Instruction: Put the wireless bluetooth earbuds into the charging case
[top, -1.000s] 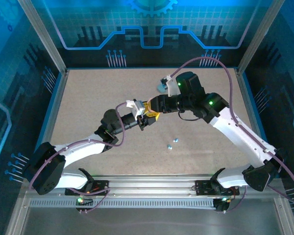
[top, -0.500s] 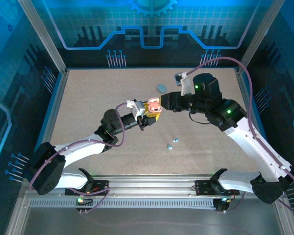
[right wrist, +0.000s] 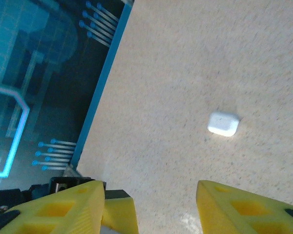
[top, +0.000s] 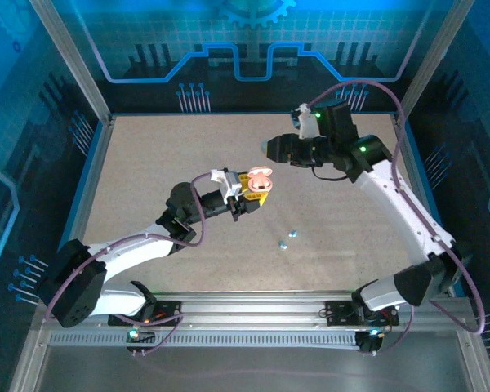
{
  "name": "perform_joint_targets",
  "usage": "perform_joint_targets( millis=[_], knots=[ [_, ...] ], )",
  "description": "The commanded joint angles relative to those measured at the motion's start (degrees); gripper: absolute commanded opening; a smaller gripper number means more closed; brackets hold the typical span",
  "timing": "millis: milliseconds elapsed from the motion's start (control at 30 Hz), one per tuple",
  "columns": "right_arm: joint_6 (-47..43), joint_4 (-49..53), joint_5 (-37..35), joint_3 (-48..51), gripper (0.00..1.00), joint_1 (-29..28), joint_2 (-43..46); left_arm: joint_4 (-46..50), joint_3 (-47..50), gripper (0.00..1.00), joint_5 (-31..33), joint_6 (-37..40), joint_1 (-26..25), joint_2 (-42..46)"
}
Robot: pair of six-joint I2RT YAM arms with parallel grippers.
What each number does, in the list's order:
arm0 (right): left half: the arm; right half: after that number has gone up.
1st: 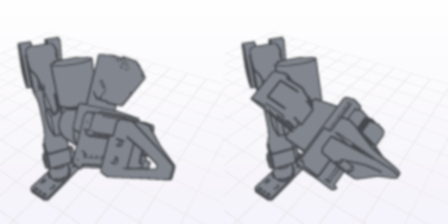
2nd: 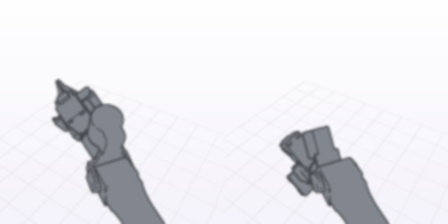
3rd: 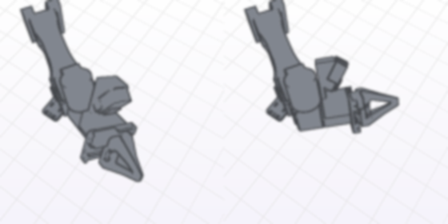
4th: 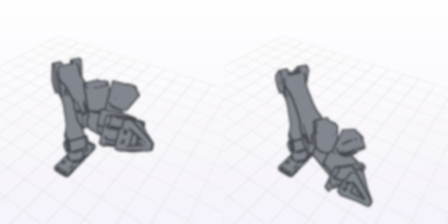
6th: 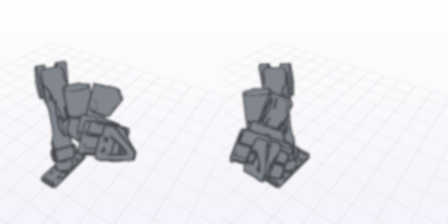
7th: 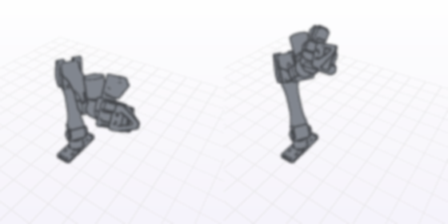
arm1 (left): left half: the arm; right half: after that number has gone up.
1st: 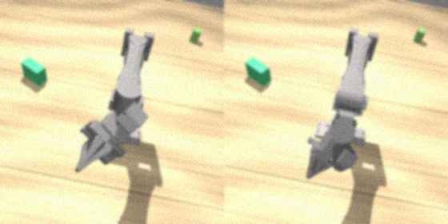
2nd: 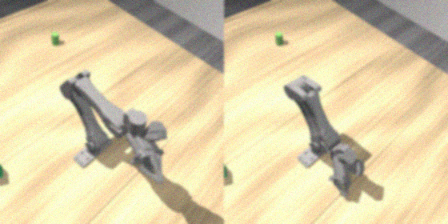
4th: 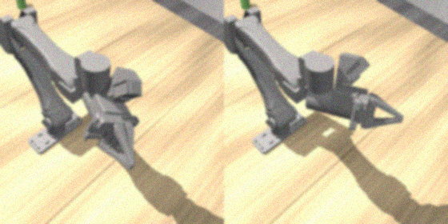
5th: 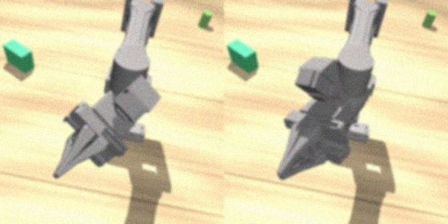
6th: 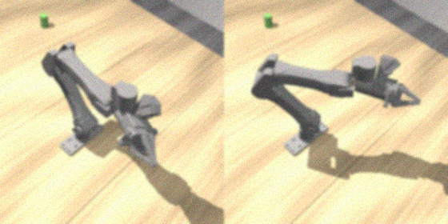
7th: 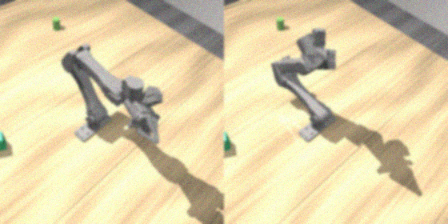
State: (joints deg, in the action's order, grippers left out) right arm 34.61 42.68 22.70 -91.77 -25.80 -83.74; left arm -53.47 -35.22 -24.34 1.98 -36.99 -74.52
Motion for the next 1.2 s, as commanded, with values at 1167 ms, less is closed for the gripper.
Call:
perform_joint_targets(
  millis=[1167],
  knots=[
    [6.1, -14.1, 38.0, 20.0, 0.46, 3.7, 5.2, -5.0, -3.7, 0.33, -0.9, -4.4, -0.5, -0.2]
  ],
)
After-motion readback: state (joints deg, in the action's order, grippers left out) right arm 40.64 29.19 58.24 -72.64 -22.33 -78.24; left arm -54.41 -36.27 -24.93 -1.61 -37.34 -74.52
